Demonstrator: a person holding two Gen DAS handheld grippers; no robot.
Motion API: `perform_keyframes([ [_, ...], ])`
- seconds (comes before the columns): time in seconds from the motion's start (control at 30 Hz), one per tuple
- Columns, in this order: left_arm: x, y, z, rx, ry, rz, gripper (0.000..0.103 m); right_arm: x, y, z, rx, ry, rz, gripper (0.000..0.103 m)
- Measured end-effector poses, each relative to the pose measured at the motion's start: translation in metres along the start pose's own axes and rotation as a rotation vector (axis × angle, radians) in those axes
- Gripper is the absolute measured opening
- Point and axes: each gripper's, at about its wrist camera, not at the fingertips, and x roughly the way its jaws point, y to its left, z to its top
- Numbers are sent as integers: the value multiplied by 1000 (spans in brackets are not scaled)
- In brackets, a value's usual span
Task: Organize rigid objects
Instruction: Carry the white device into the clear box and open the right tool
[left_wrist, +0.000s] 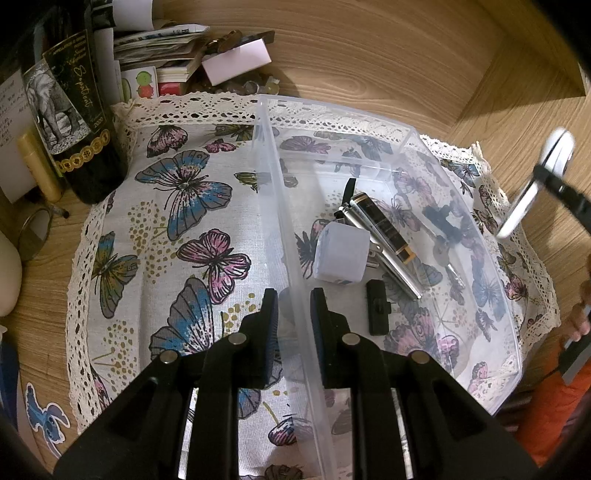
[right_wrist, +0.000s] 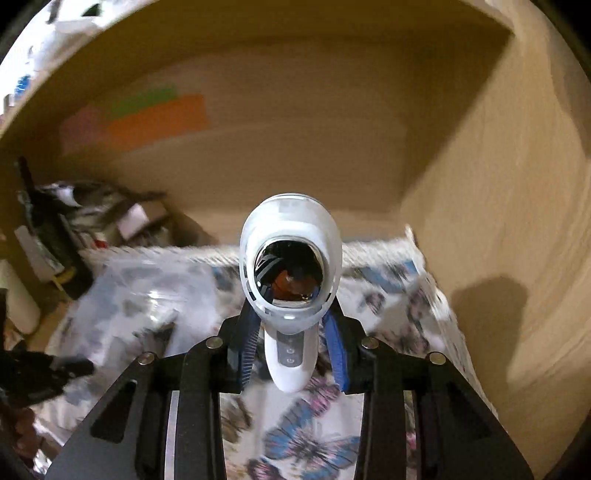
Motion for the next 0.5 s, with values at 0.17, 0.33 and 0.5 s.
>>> perform_keyframes([
  [0.17,0,0,0,1,1,0,17,-10,25,15,-36,-38,125,31],
  [0.33,0,0,0,0,-1,0,17,-9,53,17,-104,-40,194,31],
  [0.5,0,1,0,0,0,-1,17,0,77,11,-161,0,235,31],
])
